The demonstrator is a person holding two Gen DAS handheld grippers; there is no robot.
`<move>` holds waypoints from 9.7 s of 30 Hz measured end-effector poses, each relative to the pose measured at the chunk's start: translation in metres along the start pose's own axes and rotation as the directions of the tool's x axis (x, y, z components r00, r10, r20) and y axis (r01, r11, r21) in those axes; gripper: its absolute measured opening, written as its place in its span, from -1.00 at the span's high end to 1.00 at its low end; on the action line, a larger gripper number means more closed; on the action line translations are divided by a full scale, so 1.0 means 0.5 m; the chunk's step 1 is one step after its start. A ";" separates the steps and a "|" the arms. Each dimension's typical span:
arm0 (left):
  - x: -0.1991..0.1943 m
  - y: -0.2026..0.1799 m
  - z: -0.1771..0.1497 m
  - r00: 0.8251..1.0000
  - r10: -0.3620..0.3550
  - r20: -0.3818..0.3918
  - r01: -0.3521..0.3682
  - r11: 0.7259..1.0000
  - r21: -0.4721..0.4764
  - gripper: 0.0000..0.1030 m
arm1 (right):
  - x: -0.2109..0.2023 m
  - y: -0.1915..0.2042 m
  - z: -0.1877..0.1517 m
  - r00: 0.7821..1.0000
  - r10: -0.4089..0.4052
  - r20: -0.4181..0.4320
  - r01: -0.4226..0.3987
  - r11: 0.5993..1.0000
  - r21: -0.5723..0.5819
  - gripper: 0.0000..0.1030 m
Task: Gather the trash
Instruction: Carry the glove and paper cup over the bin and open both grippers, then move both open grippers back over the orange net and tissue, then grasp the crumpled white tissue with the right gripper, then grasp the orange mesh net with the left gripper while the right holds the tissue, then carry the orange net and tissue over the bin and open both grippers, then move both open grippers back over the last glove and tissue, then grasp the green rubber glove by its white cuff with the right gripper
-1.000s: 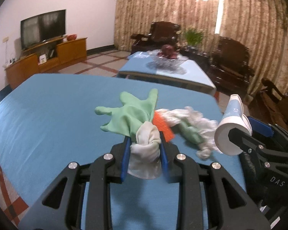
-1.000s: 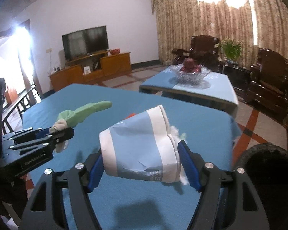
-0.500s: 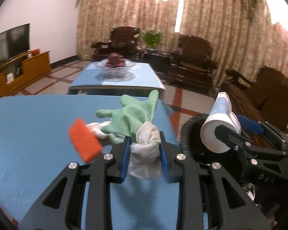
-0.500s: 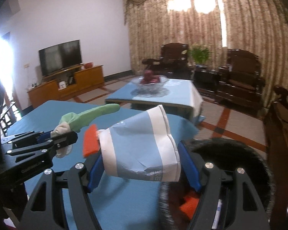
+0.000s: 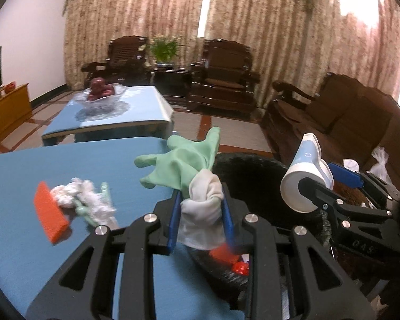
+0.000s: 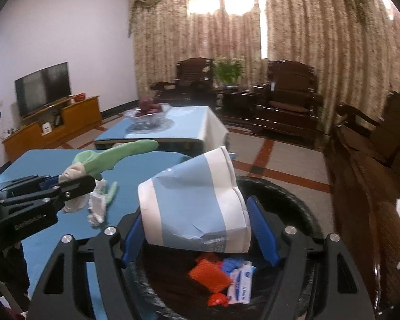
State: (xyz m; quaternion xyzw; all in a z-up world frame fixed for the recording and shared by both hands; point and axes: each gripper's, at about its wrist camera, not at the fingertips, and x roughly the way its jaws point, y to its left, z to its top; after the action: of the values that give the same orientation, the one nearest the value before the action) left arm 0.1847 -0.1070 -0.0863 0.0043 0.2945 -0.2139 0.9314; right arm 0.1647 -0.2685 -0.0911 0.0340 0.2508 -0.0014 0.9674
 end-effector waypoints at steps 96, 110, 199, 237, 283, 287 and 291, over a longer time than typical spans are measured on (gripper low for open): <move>-0.111 0.558 -0.121 0.867 0.494 -0.065 -0.494 0.836 -0.237 -0.74 | 0.382 0.439 -0.040 0.931 0.287 -0.225 -0.319 0.940 -0.123 0.01; -0.063 0.528 -0.118 0.893 0.442 -0.081 -0.449 0.867 -0.218 -0.74 | 0.332 0.411 -0.027 0.919 0.366 -0.149 -0.381 0.920 -0.088 0.79; 0.053 -0.012 0.013 0.997 -0.066 -0.034 0.066 0.998 -0.010 0.75 | 0.034 -0.026 -0.008 0.999 0.011 -0.046 -0.010 0.999 0.035 0.79; 0.074 0.059 0.029 1.000 -0.002 -0.002 0.002 1.000 -0.030 -0.76 | 0.069 -0.103 -0.056 0.990 -0.126 -0.067 0.133 0.984 0.115 -0.88; -0.104 0.570 -0.144 0.885 0.457 -0.093 -0.465 0.854 -0.234 -0.77 | 0.388 0.465 -0.092 0.934 0.219 -0.283 -0.260 0.959 -0.116 -0.41; -0.089 0.572 -0.141 0.888 0.449 -0.096 -0.459 0.857 -0.234 -0.77 | 0.414 0.465 -0.102 0.914 0.217 -0.344 -0.268 0.957 -0.109 -0.17; -0.072 0.567 -0.137 0.893 0.440 -0.099 -0.450 0.863 -0.228 -0.77 | 0.426 0.454 -0.108 0.894 0.238 -0.379 -0.286 0.955 -0.076 0.24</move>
State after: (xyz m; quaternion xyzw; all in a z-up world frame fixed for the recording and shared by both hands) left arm 0.2346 0.1739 -0.1565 -0.0380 0.3296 0.0448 0.9423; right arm 0.3293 -0.0355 -0.2267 0.0043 0.4194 0.1516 0.8950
